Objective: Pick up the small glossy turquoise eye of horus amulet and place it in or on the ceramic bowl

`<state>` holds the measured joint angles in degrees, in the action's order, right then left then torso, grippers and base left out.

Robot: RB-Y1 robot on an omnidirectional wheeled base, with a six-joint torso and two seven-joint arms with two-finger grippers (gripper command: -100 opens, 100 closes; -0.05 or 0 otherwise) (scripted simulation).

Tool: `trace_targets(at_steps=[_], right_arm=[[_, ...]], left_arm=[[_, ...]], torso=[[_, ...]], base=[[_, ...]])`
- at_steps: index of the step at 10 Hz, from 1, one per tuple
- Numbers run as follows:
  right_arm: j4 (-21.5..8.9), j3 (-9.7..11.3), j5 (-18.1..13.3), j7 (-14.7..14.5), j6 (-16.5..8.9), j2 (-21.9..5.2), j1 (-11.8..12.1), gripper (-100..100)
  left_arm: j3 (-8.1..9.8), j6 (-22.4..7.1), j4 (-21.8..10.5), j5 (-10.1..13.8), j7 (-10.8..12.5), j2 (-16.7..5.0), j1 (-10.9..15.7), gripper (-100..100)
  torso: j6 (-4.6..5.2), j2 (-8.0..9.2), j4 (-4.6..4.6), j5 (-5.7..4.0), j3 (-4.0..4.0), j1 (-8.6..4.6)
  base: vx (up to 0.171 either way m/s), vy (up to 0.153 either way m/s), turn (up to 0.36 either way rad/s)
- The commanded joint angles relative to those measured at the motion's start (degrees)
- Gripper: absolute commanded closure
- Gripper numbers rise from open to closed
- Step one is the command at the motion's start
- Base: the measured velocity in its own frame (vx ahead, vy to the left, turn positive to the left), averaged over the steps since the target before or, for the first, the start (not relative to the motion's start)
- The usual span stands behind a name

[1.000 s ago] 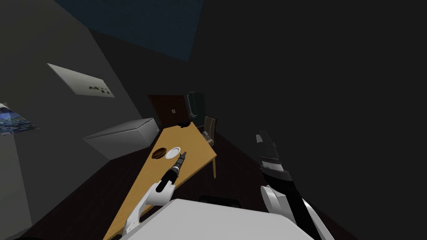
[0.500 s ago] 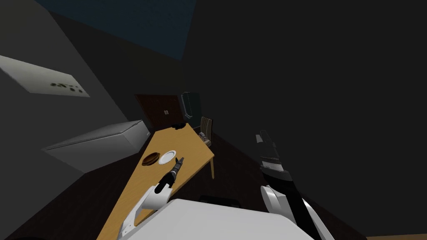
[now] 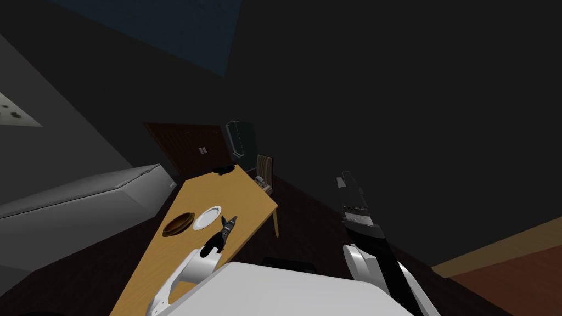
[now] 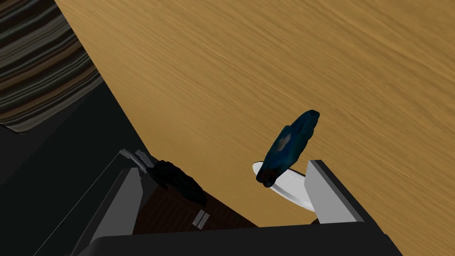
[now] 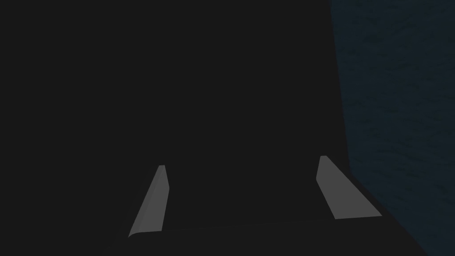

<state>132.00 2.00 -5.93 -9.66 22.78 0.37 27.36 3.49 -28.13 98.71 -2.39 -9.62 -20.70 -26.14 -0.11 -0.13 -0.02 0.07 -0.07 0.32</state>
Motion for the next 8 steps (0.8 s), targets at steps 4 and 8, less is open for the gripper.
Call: trace_targets(at_steps=[4,8], right_arm=[[0.0,0.01,0.0,0.0,0.0,0.0,-0.01,0],[0.0,0.0,0.0,0.0,0.0,0.0,0.0,0]], left_arm=[[-0.25,-6.21,-4.69,2.12,-0.35,-5.39,-0.25,-100],[-0.54,-11.25,-8.01,3.34,-0.74,-9.59,-0.9,-100]], torso=[[0.04,-0.03,0.0,-0.01,-0.02,-0.07],[0.03,-0.04,0.0,-0.01,-0.02,0.01]], base=[[0.013,0.039,-0.244],[0.008,0.051,-0.222]])
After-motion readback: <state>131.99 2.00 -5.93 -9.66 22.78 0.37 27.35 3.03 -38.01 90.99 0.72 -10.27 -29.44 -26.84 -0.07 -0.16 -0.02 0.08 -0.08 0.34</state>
